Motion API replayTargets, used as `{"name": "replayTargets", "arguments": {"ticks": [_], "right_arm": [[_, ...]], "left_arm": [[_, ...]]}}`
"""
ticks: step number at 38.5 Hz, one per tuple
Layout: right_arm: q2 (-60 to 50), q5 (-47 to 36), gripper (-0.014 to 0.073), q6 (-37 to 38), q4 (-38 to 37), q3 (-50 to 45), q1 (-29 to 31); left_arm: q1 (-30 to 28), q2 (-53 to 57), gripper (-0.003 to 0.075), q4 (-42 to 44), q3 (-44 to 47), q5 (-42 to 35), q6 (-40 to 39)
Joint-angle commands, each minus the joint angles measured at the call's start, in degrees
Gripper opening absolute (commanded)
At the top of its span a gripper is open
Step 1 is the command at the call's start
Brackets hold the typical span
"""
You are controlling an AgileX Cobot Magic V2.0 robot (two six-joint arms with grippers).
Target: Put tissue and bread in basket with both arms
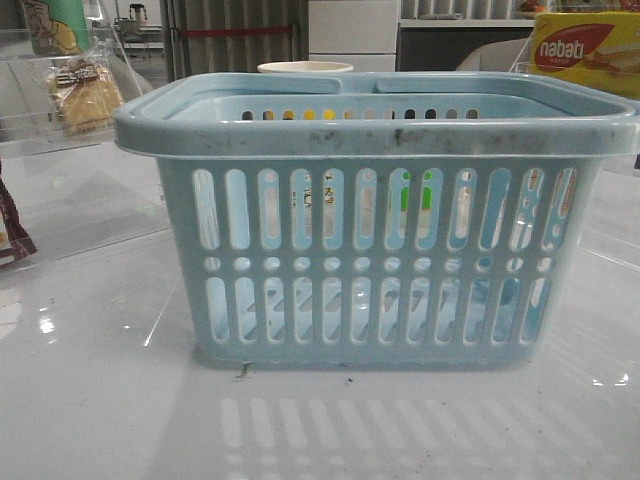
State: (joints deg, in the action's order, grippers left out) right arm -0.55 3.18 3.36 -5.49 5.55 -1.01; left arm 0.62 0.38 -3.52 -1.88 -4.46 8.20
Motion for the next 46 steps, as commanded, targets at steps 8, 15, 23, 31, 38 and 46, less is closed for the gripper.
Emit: {"name": "replayTargets", "arguments": {"ticks": [8, 15, 23, 31, 38, 46], "right_arm": [[5.02, 6.8, 0.0059, -0.3, -0.19, 23.3, 0.18], [16.06, 17.89, 0.0059, -0.3, -0.19, 38.33, 0.18], [26.07, 26.74, 0.0059, -0.3, -0.19, 40.48, 0.18], [33.64, 31.57, 0.0059, -0.3, -0.19, 36.67, 0.18], [37.75, 31.94, 0.0059, -0.3, -0.19, 35.16, 0.18], [40.06, 32.56, 0.0096, -0.3, -0.19, 34.88, 0.18]], "left_arm": [[0.43, -0.21, 0.0091, 0.22, -20.04, 6.14, -0.62], [0.43, -9.43, 0.0091, 0.56, -37.92, 21.06, -0.62], [0.43, -19.89, 0.0091, 0.56, -44.46, 35.16, -0.62], [0.43, -24.92, 0.0091, 0.56, -40.42, 39.78, -0.62], [0.43, -25.63, 0.0091, 0.56, -37.14, 38.65, -0.62], [0.43, -25.63, 0.0118, 0.46, -36.41, 38.2, -0.62]]}}
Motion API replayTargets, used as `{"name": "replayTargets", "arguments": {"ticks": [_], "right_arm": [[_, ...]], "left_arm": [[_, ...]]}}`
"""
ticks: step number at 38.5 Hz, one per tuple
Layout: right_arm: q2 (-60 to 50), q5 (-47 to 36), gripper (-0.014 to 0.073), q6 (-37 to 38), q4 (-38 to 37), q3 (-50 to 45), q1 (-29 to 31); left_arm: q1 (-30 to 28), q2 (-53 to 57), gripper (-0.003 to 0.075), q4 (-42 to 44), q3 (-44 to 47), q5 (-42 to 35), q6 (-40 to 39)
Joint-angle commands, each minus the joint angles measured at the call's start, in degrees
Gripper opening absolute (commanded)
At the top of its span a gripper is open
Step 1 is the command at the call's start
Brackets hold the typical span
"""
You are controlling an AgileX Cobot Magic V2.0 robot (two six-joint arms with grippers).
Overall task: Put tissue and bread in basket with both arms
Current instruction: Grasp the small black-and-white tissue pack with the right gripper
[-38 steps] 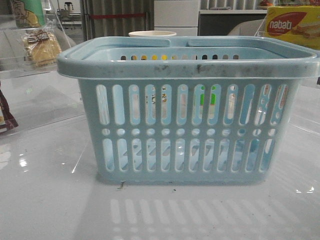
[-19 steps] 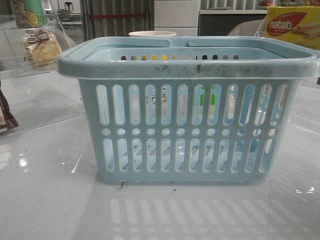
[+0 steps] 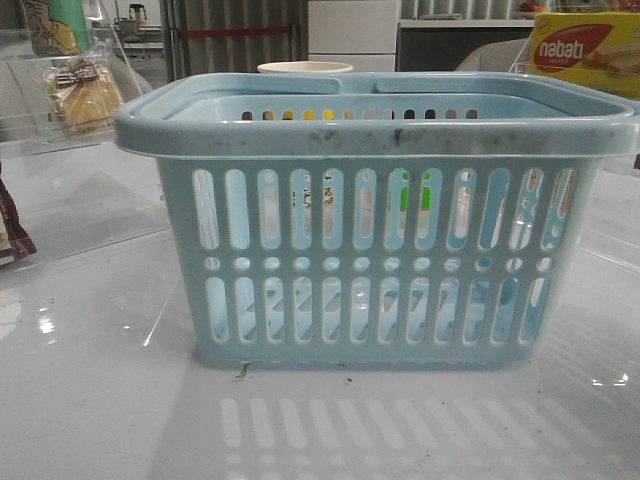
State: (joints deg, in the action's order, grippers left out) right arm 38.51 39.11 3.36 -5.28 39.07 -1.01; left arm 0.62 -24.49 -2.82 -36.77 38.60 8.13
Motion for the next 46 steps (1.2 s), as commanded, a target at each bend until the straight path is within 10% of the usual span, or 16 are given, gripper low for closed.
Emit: {"name": "replayTargets", "arguments": {"ticks": [1, 12, 46], "right_arm": [[1.41, -3.38, 0.012, -0.3, -0.39, 1.35, 0.18], [5.39, -3.65, 0.0552, -0.3, -0.39, 1.35, 0.18], [45.55, -8.62, 0.0563, 2.45, -0.65, 33.21, 10.19]], "left_arm": [[0.43, -0.76, 0.0144, -0.24, -1.53, -4.86, -0.55], [0.43, -0.76, 0.0507, -0.24, -1.53, -5.11, -0.55], [0.43, -0.76, 0.0507, -0.24, -1.53, -5.11, -0.55]]}}
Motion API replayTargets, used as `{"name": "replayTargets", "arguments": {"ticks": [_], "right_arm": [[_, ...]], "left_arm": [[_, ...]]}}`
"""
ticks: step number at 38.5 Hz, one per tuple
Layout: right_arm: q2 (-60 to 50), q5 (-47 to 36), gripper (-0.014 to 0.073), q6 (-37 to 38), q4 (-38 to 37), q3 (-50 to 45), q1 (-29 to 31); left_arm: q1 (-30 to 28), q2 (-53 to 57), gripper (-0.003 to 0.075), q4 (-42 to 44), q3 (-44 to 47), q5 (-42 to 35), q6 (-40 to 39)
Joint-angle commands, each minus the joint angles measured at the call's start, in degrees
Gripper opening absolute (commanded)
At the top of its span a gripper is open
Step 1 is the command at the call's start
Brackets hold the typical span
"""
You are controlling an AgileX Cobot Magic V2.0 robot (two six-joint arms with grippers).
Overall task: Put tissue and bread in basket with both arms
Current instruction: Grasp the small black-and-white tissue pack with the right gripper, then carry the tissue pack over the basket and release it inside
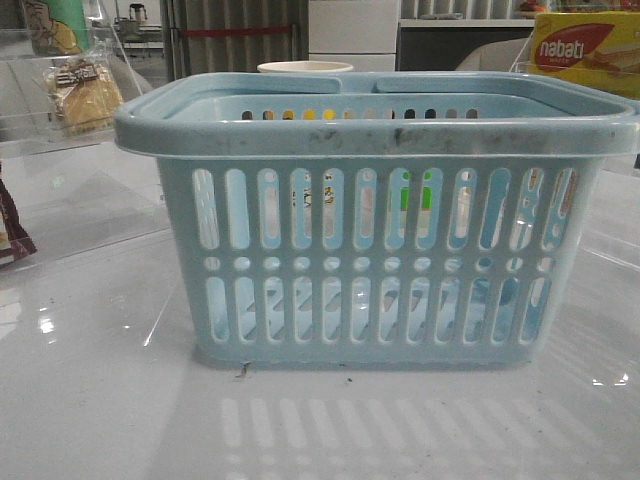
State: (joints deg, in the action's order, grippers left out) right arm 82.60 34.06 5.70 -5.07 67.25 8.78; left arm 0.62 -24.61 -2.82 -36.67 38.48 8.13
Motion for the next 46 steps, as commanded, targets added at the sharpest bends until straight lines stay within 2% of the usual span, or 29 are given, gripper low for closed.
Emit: {"name": "replayTargets", "arguments": {"ticks": [1, 13, 26, 29, 34, 38, 46], "right_arm": [[2.4, -3.51, 0.0563, 0.11, -1.26, 5.96, 0.4], [12.63, -3.85, 0.0561, -0.04, -3.63, 14.99, 0.4], [18.83, -8.7, 0.0553, -0.04, -4.07, 16.7, 0.4], [19.45, -9.3, 0.0494, -0.04, -4.13, 16.7, 0.4], [19.67, -9.62, 0.0303, -0.04, -4.13, 16.7, 0.4], [19.42, -9.56, 0.0199, -0.04, -4.13, 16.7, 0.4], [12.73, -8.22, 0.0195, -0.04, -3.22, 16.7, -0.81]], "left_arm": [[0.43, -0.64, 0.0506, -0.24, -1.62, -4.99, -0.55], [0.43, -0.64, 0.0506, -0.24, -1.62, -4.99, -0.55], [0.43, -0.64, 0.0507, -0.24, -1.62, -4.99, -0.55], [0.43, -0.64, 0.0507, -0.24, -1.62, -4.99, -0.55], [0.43, -0.64, 0.0506, -0.34, -1.62, -4.99, -0.55], [0.43, -0.64, 0.0507, -0.34, -1.62, -4.99, -0.55], [0.43, -0.64, 0.0507, -0.34, -1.62, -4.99, -0.55]]}}
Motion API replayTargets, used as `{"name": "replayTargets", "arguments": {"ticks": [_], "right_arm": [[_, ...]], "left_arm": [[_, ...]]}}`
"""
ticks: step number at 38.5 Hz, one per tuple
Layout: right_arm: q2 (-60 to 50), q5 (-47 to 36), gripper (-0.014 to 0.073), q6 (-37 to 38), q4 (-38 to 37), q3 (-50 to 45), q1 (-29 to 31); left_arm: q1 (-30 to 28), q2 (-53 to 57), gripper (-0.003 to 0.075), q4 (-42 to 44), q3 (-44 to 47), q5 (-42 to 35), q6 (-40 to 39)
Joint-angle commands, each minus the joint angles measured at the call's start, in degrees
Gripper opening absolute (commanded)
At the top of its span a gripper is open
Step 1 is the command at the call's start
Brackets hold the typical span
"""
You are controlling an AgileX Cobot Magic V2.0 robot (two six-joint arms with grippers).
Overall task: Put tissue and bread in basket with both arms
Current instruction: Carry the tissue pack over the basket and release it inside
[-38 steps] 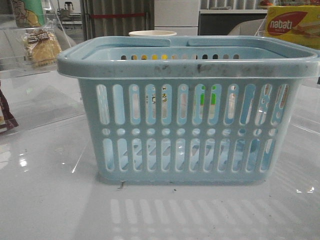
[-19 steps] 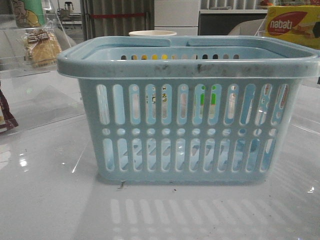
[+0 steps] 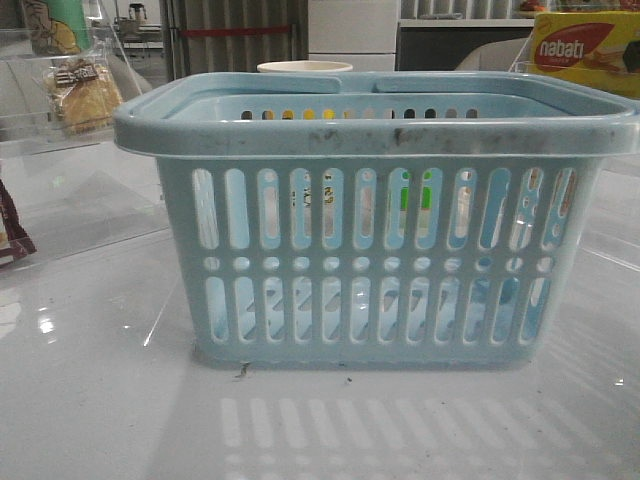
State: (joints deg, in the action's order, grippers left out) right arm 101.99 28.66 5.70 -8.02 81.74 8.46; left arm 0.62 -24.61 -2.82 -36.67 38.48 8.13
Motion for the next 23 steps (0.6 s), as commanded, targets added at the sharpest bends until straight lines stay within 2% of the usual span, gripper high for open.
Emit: {"name": "replayTargets", "arguments": {"ticks": [1, 6, 12, 23], "right_arm": [[-7.91, -2.51, 0.0195, -0.04, -0.14, 2.21, -0.94], [-16.1, -0.17, 0.0195, -0.04, 0.01, 2.21, -5.46], [-24.0, 3.36, 0.0195, -0.04, 0.11, 2.07, -14.8], [-25.71, 10.44, 0.0195, -0.04, 0.52, 2.0, -29.92]], "left_arm": [[0.43, -0.64, 0.0507, -0.34, -1.62, -4.99, -0.55], [0.43, -0.64, 0.0507, -0.34, -1.62, -4.99, -0.55], [0.43, -0.64, 0.0507, -0.34, -1.62, -4.99, -0.55], [0.43, -0.64, 0.0507, -0.34, -1.62, -4.99, -0.55]]}}
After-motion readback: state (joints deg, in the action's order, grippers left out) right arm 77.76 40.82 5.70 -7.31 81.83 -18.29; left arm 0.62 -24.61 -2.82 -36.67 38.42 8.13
